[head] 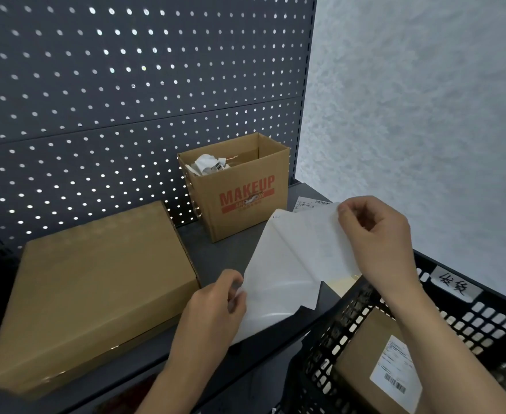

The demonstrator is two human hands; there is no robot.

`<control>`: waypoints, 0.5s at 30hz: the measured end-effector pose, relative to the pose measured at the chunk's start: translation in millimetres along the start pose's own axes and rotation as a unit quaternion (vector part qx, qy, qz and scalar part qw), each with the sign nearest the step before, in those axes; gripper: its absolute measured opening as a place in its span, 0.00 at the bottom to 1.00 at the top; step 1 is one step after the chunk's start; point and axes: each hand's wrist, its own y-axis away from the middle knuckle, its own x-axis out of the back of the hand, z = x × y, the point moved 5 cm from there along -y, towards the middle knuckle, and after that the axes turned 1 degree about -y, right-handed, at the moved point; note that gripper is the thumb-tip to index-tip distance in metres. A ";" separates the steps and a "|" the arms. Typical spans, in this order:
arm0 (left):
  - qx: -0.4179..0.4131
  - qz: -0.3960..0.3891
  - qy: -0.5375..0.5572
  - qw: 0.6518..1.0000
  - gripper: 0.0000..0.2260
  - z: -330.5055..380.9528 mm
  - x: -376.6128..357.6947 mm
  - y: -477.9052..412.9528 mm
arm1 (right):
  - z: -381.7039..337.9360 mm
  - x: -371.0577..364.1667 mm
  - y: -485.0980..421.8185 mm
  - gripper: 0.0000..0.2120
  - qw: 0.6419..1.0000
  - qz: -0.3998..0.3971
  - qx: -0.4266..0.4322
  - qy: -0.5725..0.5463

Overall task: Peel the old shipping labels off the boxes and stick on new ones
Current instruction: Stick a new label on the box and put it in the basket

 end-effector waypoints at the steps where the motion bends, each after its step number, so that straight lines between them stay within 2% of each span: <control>1: 0.009 -0.012 -0.008 1.000 0.08 -1.5 -1.1 0.6 | -0.3 0.8 -2.2 0.08 1.000 0.003 0.000 0.001; 9: 0.060 -0.098 -0.090 0.989 0.03 -8.9 -10.0 5.4 | -3.5 1.3 -11.7 0.07 1.000 0.017 0.011 0.008; 15: 0.059 -0.116 -0.123 0.984 0.02 -8.7 -13.8 5.8 | -5.6 2.6 -16.5 0.06 1.000 0.023 0.017 0.006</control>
